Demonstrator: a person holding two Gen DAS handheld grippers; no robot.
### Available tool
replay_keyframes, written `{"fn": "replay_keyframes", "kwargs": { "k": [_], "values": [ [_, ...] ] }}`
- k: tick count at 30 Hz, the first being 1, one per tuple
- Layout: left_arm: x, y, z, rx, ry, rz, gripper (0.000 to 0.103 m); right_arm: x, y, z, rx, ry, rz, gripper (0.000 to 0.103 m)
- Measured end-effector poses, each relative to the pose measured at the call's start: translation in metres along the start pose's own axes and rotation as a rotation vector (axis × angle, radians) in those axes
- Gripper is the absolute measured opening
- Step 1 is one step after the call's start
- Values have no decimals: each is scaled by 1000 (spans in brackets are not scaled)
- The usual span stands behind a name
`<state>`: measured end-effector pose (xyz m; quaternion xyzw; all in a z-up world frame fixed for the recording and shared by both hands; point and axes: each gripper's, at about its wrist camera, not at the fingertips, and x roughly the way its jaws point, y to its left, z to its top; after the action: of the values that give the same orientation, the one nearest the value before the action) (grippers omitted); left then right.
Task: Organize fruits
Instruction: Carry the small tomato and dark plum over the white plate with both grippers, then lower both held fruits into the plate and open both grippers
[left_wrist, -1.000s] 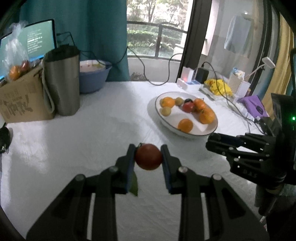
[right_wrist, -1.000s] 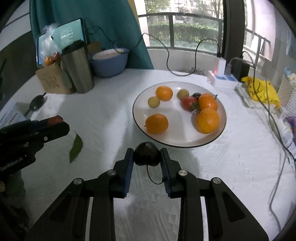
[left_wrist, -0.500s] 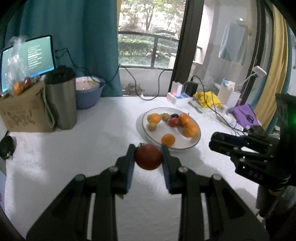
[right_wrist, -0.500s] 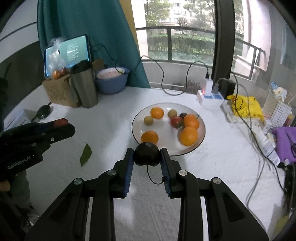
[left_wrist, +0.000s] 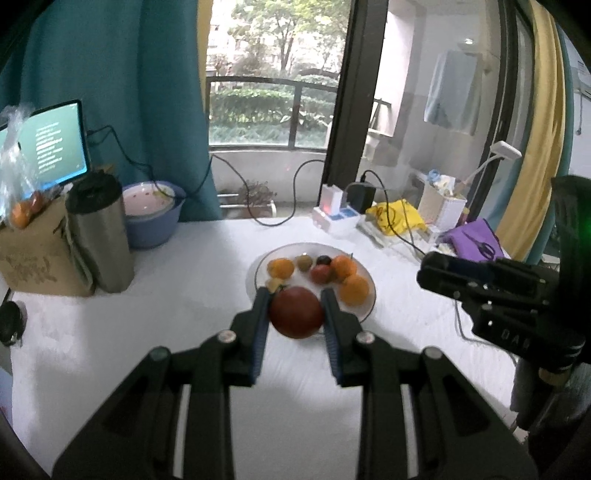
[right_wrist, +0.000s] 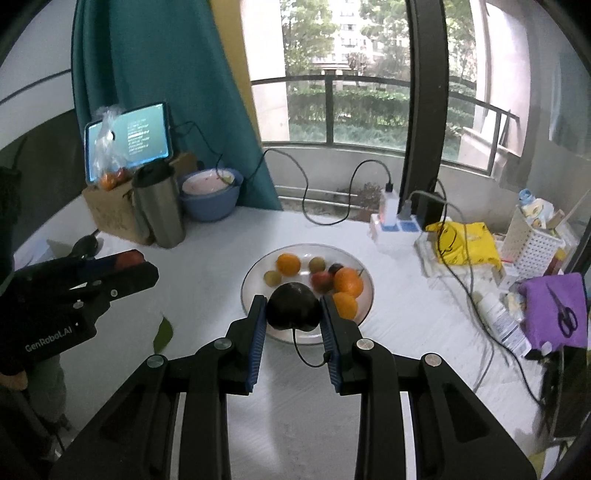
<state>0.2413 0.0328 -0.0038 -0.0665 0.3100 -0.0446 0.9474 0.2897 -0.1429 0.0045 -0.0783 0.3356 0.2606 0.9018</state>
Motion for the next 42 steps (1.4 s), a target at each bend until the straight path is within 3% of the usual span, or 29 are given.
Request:
{"fn": "replay_keyframes", "kwargs": {
  "k": [12, 28, 42],
  "values": [
    [53, -1, 15, -15, 51, -16, 28, 29, -30, 16, 25, 18, 1, 31],
    [147, 18, 10, -41, 174, -30, 28, 124, -40, 15, 43, 137, 79, 31],
    [182, 27, -4, -60, 250, -52, 28, 167, -38, 6, 44, 200, 103, 31]
  ]
}}
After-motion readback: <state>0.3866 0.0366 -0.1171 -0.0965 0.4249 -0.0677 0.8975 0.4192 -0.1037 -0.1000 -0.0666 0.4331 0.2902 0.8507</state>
